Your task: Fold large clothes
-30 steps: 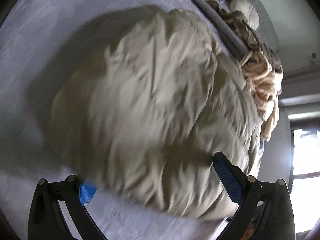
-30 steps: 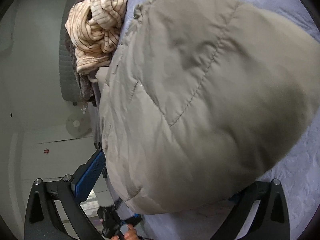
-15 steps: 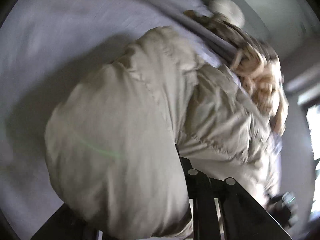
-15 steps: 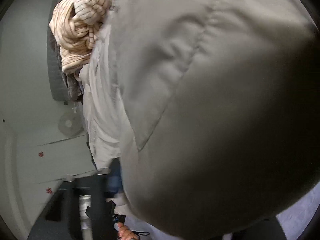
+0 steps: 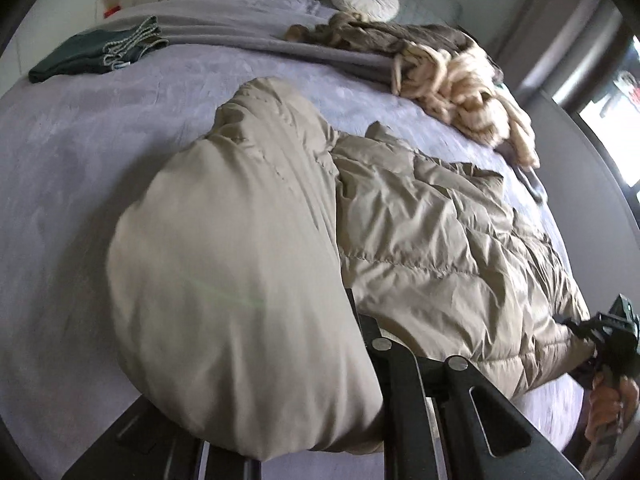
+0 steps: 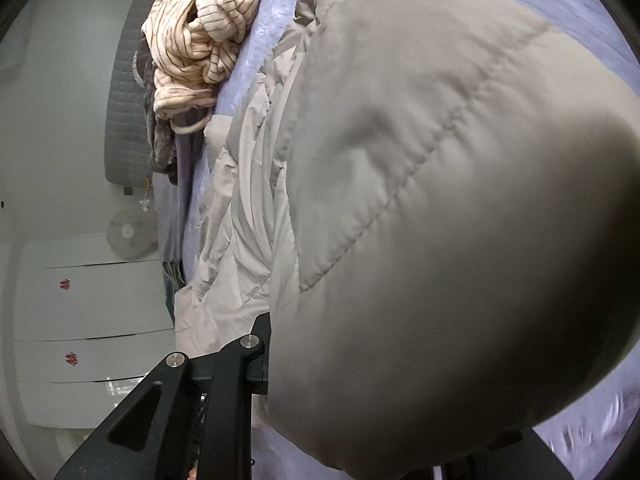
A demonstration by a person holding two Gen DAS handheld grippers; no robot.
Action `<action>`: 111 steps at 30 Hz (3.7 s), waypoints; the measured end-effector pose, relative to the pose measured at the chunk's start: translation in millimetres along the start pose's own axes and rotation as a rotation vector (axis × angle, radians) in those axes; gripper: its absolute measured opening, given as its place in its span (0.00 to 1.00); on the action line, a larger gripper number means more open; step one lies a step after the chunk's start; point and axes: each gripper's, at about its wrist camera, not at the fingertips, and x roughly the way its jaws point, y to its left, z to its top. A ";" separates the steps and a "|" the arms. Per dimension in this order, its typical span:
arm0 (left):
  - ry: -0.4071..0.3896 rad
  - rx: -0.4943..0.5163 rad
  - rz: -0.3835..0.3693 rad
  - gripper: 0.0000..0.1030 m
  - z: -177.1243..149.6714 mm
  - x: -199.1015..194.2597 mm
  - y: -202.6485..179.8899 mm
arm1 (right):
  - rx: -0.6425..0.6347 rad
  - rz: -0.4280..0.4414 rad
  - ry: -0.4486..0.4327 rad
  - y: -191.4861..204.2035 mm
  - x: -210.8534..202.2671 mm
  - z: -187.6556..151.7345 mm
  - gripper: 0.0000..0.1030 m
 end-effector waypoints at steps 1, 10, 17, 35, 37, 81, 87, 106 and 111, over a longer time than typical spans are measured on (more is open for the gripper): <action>0.012 0.009 -0.003 0.18 -11.2 -8.6 2.8 | 0.008 -0.007 0.006 -4.7 -4.9 -8.8 0.22; 0.150 -0.028 0.025 0.18 -118.5 -60.3 16.9 | 0.021 -0.078 0.084 -40.5 -45.3 -67.2 0.22; 0.216 -0.078 0.133 0.24 -165.0 -75.4 18.3 | 0.044 -0.099 0.140 -67.5 -67.7 -91.8 0.27; 0.120 -0.096 0.337 0.28 -140.6 -125.3 40.6 | -0.463 -0.409 0.025 -13.7 -159.6 -102.9 0.20; 0.183 -0.080 0.388 0.28 -142.4 -93.2 44.2 | -0.431 -0.420 0.022 -8.7 -146.0 -92.3 0.20; 0.170 0.057 0.352 0.99 -134.5 -141.9 -53.1 | -0.504 -0.431 0.122 17.5 -136.3 -119.3 0.73; 0.170 0.064 0.352 0.99 -127.1 -146.2 -53.5 | -0.615 -0.441 0.089 45.8 -130.9 -132.3 0.87; 0.158 0.047 0.371 0.99 -133.2 -160.3 -39.3 | -0.706 -0.428 0.119 72.7 -92.5 -157.1 0.88; 0.162 0.043 0.314 0.99 -123.0 -151.2 -24.9 | -0.722 -0.464 0.175 83.8 -78.1 -160.0 0.87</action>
